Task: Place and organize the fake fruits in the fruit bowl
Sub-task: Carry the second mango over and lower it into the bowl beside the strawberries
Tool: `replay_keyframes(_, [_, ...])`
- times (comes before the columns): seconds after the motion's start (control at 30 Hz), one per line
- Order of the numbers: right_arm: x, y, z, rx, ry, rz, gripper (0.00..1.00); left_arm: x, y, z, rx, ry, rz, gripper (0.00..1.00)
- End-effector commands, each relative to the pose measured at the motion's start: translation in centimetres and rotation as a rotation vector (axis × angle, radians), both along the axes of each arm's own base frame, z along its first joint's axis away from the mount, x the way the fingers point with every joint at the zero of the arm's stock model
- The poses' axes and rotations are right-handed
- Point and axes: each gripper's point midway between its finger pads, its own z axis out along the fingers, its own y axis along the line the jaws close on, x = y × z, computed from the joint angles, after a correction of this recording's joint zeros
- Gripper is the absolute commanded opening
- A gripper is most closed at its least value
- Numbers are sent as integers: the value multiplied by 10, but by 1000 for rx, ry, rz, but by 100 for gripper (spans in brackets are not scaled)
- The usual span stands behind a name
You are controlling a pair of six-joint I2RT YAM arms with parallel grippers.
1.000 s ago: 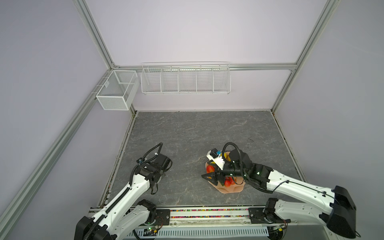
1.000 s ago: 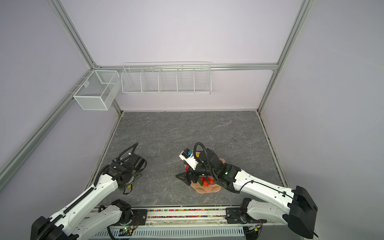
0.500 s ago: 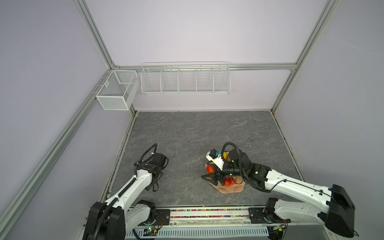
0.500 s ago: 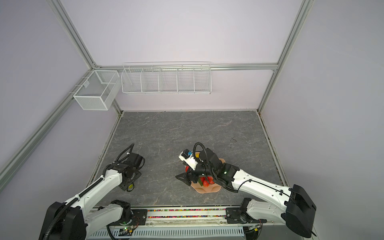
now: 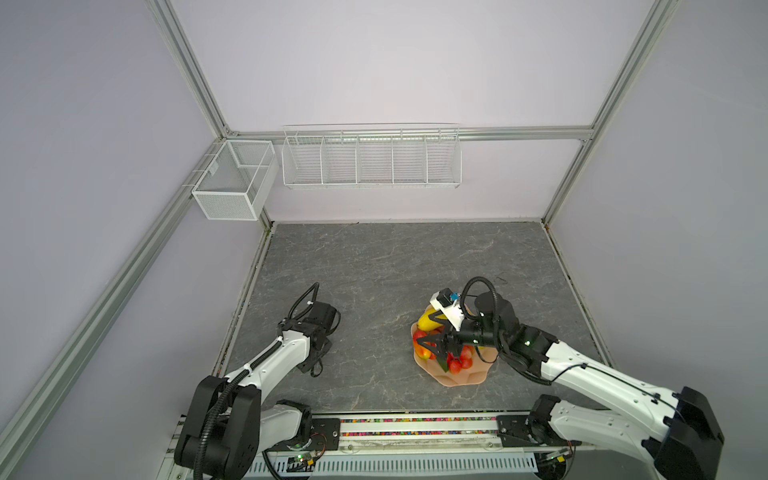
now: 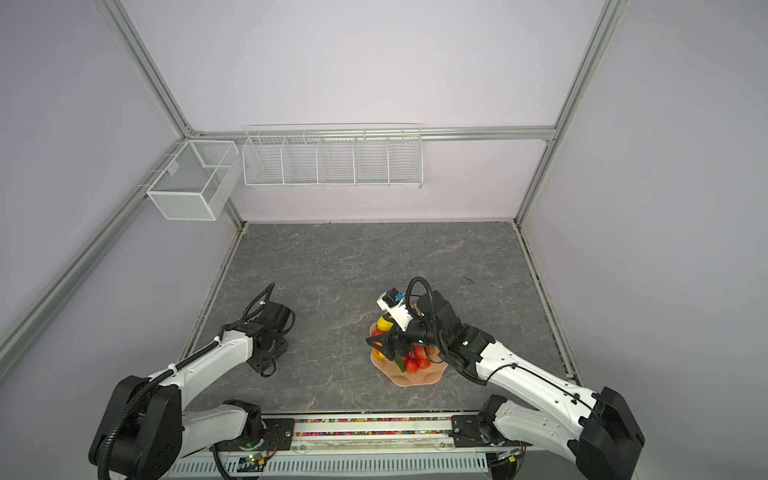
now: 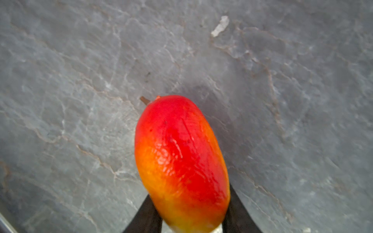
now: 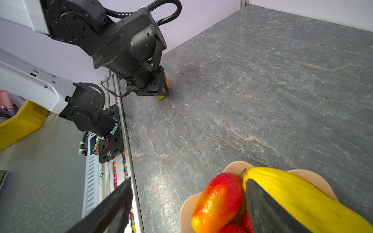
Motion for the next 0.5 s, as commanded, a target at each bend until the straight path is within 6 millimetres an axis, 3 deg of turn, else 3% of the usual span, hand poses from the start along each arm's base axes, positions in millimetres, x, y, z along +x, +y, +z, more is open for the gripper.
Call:
replay_keyframes(0.0, [-7,-6,-1,11,23,9,89,6,-5,4,-27,-29,-42,35])
replay_keyframes(0.1, [-6,-13,6,30,24,-21,88,17,-16,21,-56,-66,-113,31])
replay_keyframes(0.23, [-3,-29,7,38,38,-106,89,37,-43,60,-57,-193,-274,29])
replay_keyframes(0.4, [11,-68,-9,-19,114,-365,89,57,-103,121,-89,-372,-550,27])
replay_keyframes(0.47, [14,-89,-18,-31,165,-493,89,62,-145,149,-152,-445,-738,28])
